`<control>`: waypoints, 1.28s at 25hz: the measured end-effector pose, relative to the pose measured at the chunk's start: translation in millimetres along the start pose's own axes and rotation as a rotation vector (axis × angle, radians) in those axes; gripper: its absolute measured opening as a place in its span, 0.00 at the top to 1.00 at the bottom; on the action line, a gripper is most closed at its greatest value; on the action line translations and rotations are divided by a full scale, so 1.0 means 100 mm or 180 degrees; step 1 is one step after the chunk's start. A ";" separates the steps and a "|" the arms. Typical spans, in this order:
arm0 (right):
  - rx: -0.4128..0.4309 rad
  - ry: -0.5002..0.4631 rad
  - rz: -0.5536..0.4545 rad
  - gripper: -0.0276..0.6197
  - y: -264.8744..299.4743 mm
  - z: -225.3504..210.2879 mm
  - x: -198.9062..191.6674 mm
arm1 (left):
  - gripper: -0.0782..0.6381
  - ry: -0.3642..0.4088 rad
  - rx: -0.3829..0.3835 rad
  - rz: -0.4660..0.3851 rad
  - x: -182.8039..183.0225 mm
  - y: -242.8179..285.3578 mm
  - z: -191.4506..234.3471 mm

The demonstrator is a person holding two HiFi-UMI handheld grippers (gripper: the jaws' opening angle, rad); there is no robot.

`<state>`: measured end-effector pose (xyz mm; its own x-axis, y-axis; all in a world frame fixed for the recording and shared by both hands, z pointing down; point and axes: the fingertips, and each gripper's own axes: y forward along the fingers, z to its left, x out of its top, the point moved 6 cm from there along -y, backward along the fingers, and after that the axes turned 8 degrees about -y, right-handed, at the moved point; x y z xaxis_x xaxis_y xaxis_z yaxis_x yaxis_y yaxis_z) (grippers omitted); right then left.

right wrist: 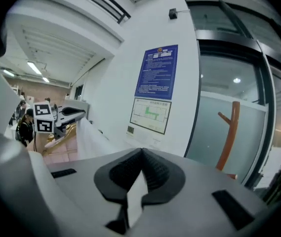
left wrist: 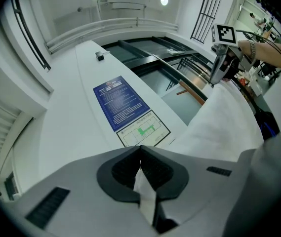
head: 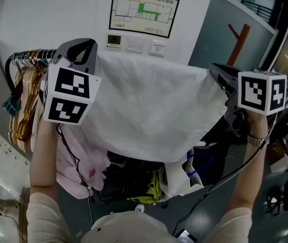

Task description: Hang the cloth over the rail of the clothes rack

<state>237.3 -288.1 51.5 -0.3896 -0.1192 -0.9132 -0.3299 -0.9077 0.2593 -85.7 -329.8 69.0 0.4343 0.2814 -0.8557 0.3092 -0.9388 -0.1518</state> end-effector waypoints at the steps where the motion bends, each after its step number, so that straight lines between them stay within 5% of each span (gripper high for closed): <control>1: 0.0053 0.0066 0.0046 0.93 0.01 -0.03 0.00 | 0.87 0.0013 -0.0012 0.0009 0.00 0.01 0.00; 7: -0.0089 0.0212 0.0280 0.93 -0.08 -0.32 -0.10 | 0.87 -0.0051 0.0015 0.0024 -0.03 -0.05 0.07; 11: -0.0296 0.0037 0.0068 0.93 -0.18 -0.27 -0.12 | 0.87 -0.0070 0.0055 -0.0032 0.00 -0.16 0.11; 15: -0.0480 -0.0821 -0.0488 0.93 -0.36 0.26 -0.07 | 0.87 0.0056 0.0080 -0.0038 -0.05 -0.25 0.12; 18: -0.0733 -0.1527 -0.0389 0.93 -0.30 0.48 -0.10 | 0.87 0.0157 0.0029 0.0013 -0.10 -0.31 0.12; 22: -0.0613 -0.1510 -0.0152 0.93 -0.14 0.56 -0.17 | 0.87 0.0215 -0.0029 0.0084 -0.20 -0.35 0.03; 26: -0.0799 -0.1616 0.0107 0.93 -0.03 0.63 -0.25 | 0.87 0.0388 0.0056 0.0094 -0.23 -0.34 -0.07; 32: -0.0948 -0.1588 0.0138 0.93 -0.08 0.56 -0.26 | 0.87 0.0328 0.0057 0.0071 -0.21 -0.39 -0.03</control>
<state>202.4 -255.2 90.6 -0.7791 -0.0203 -0.6266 -0.0768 -0.9889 0.1275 -103.8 -298.4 94.1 0.5260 0.2784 -0.8036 0.2837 -0.9482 -0.1428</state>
